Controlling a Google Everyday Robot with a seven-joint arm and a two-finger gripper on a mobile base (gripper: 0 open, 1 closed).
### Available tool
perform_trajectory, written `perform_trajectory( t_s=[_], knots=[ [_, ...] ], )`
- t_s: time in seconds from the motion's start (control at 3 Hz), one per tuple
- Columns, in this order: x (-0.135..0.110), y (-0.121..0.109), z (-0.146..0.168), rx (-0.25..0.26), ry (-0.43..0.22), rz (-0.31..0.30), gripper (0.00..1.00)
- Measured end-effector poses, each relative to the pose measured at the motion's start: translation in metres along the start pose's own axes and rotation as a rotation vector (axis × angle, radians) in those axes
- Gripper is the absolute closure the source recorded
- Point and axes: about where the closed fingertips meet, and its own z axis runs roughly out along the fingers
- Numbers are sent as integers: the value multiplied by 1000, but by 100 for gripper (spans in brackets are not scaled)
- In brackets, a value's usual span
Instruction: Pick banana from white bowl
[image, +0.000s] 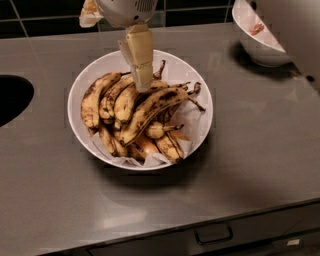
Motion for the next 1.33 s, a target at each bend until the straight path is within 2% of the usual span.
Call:
perform_trajectory(
  t_s=[0.67, 1.33],
  knots=[
    [-1, 5, 8, -62, -93, 51, 0],
    [-4, 15, 7, -80, -148, 96, 17]
  ],
)
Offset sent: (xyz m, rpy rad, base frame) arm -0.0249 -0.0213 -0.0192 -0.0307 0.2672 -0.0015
